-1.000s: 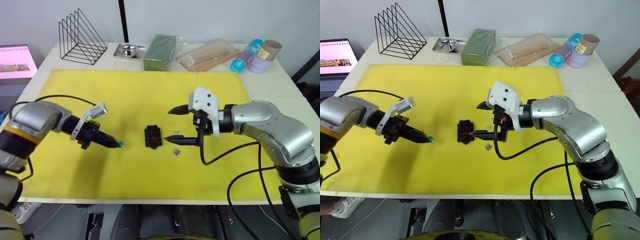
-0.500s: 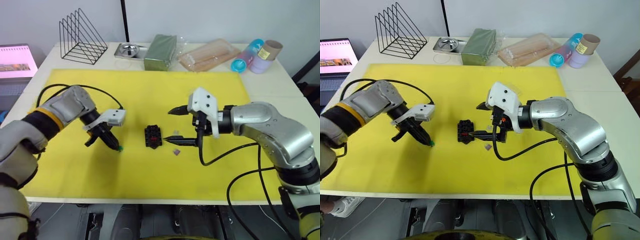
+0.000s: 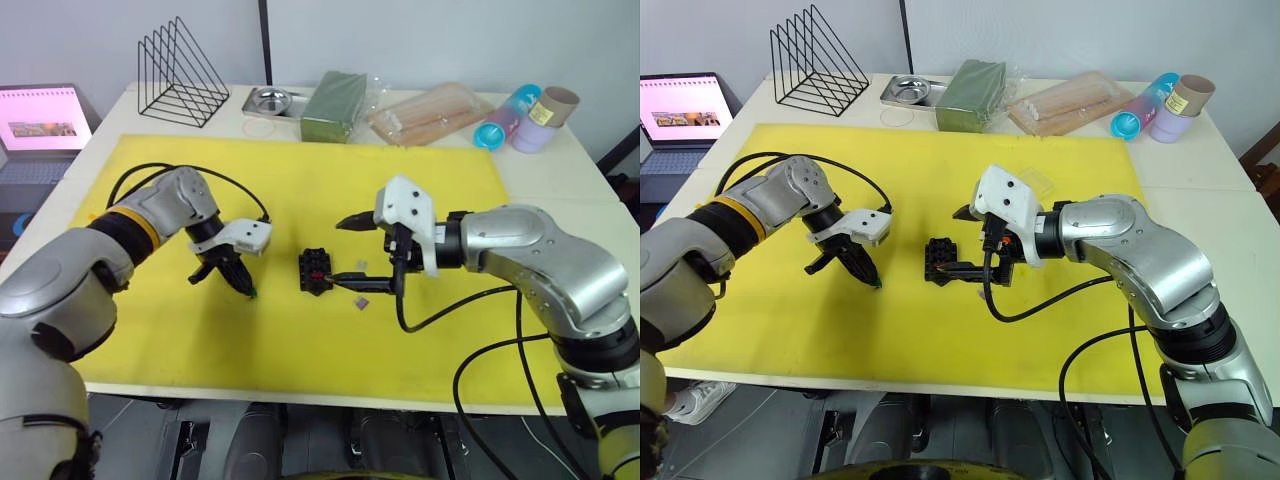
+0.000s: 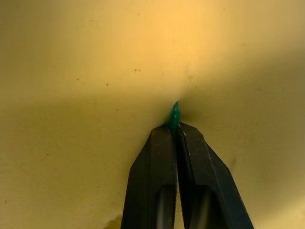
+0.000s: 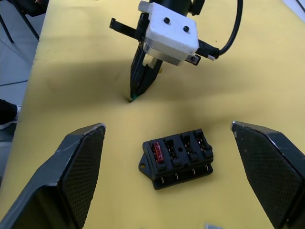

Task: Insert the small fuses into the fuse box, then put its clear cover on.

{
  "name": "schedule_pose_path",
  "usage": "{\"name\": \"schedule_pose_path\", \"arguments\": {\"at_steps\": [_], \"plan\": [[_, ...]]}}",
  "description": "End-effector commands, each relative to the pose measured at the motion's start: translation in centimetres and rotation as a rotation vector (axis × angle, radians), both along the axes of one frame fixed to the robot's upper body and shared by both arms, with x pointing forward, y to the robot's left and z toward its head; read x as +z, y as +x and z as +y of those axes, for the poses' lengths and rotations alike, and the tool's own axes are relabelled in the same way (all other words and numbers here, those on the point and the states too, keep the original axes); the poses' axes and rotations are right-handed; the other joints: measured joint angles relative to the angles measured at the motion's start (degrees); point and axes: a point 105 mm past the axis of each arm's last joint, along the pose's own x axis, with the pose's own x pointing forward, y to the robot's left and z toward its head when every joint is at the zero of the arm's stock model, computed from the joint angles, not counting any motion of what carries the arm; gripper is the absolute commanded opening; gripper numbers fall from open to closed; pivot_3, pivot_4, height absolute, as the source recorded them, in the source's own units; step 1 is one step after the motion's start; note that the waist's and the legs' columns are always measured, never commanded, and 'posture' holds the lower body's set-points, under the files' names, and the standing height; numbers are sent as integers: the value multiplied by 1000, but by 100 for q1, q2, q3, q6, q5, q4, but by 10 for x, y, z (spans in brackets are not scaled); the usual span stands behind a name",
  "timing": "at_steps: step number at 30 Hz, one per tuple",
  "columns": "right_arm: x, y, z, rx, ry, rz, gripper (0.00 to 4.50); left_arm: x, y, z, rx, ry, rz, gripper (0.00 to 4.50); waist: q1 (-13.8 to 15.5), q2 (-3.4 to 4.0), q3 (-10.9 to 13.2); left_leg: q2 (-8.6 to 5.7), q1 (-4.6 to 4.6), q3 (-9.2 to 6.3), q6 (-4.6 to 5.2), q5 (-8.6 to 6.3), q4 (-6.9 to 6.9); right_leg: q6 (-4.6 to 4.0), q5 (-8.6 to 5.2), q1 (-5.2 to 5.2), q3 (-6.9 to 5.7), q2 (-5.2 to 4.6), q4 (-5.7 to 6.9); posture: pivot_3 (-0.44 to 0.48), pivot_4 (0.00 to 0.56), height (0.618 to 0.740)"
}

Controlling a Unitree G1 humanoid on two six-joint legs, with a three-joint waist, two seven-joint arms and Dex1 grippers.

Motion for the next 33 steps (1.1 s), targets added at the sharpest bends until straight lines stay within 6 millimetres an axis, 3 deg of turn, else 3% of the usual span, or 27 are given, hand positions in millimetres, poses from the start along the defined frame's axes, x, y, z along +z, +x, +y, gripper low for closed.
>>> {"name": "schedule_pose_path", "arguments": {"at_steps": [1, 8, 11, 25, 30, 33], "plan": [[8, -5, 3, 22, 7, -41, 4500, 18, 10, -2, 22, -28, -58, 1317, -1, 0, 0, 0, 0, 0, 0, 0, 0, 0, 0, 0, 0, 0, 0, 0, 150, 740], [8, -5, 3, 24, 6, -37, 4500, 41, 13, 0, 105, -119, -69, 3403, -16, 0, 0, 1, 0, -3, 0, 0, 1, 1, 1, 0, -2, 1, 2, 0, 150, 740], [7, -5, 4, 25, 7, -34, 4500, 54, 12, 13, 187, -178, -72, 4424, -74, -2, 2, 4, -2, -2, 0, 0, -1, 4, 2, -6, -2, 5, 3, 0, 150, 740], [4, -6, 7, 43, 18, -23, 4500, 91, -11, 40, 579, -620, 112, 4470, -328, 2, 6, 15, -6, 0, 9, -5, -17, 5, 1, -25, -3, 13, 17, 0, 150, 740], [4, -6, 8, 48, 22, -27, 4500, 92, -21, 50, 790, -772, 159, 4470, -340, 1, 6, 19, -5, -1, 9, -5, -17, 5, 1, -25, -3, 10, 19, 0, 150, 740], [3, -7, 8, 53, 23, -25, 4500, 81, -32, 60, 945, -822, 200, 4470, -345, 2, 6, 25, -3, -4, 9, -5, -18, 5, 1, -26, -2, 8, 21, 0, 150, 740]]}}
